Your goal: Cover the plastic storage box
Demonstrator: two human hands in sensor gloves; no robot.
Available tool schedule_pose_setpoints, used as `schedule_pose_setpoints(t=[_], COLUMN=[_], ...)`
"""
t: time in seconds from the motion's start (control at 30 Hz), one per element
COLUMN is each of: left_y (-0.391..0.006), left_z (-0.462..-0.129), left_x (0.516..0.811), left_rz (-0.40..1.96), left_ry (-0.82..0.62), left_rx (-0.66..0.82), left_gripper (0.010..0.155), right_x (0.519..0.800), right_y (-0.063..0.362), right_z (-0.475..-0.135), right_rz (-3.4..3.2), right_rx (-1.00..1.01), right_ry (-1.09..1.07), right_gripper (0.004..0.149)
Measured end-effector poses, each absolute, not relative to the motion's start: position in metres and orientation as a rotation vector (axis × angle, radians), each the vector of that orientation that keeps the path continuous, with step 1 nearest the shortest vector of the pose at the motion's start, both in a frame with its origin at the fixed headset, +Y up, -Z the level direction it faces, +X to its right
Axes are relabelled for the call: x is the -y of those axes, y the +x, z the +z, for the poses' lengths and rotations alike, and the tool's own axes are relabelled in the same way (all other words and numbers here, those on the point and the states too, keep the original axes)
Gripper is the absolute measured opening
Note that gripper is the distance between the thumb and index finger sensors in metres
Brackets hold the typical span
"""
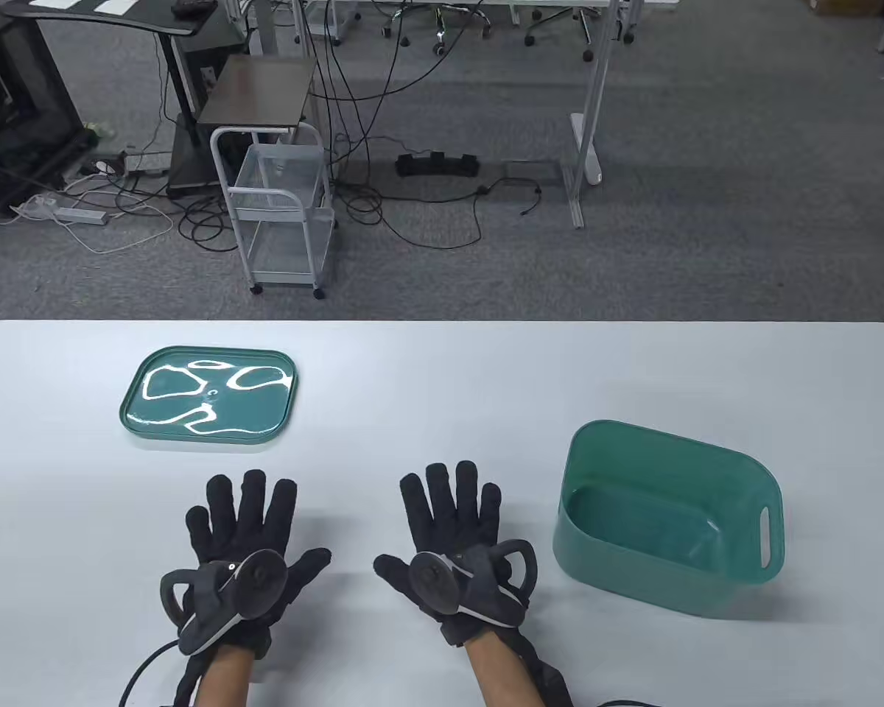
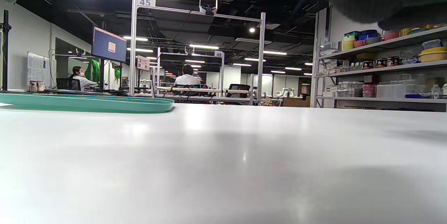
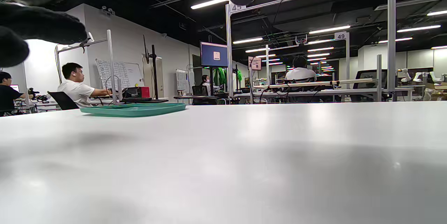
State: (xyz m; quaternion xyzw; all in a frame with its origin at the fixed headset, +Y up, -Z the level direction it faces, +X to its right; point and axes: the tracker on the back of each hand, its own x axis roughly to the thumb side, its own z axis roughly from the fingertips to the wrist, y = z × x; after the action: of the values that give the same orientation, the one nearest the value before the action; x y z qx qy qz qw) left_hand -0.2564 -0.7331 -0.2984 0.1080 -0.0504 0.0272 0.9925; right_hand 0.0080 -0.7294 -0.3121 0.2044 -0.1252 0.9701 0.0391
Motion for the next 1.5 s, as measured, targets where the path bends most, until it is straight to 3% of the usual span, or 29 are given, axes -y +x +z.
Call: schedule_pose_setpoints(t=[0.57, 0.77, 0.97, 1.1, 1.23, 1.5], left_y=[-0.255, -0.253, -0.248, -0.247, -0.246, -0.244], left_z=[-0.299, -0.299, -0.297, -0.297, -0.297, -0.297], left_x=[0.738, 0.738, 0.737, 0.736, 0.736, 0.737], left_rz=[0.122, 0.144, 0.148, 0.146, 0.152, 0.154], left_ry=[0.202, 0.202, 0.210, 0.220, 0.227, 0.226], left_rx=[0.106, 0.111, 0.132, 0.140, 0.146, 0.157], left_gripper=[0.095, 0.095, 0.094, 0.094, 0.094, 0.093], right_x=[0.718, 0.658, 0.588, 0.564, 0.563, 0.602], right_y=[0.013, 0.015, 0.026, 0.048, 0.076, 0.141], right_z=[-0.308, -0.285, -0.265, -0.261, -0.262, -0.264], right_rz=[2.944, 2.685, 2.706, 2.759, 2.823, 2.972], right_rx=[0.430, 0.688, 0.811, 0.816, 0.755, 0.474], right_ry=[0.604, 0.588, 0.569, 0.481, 0.348, 0.009], right_gripper=[0.099, 0.097, 0.098, 0.097, 0.097, 0.098])
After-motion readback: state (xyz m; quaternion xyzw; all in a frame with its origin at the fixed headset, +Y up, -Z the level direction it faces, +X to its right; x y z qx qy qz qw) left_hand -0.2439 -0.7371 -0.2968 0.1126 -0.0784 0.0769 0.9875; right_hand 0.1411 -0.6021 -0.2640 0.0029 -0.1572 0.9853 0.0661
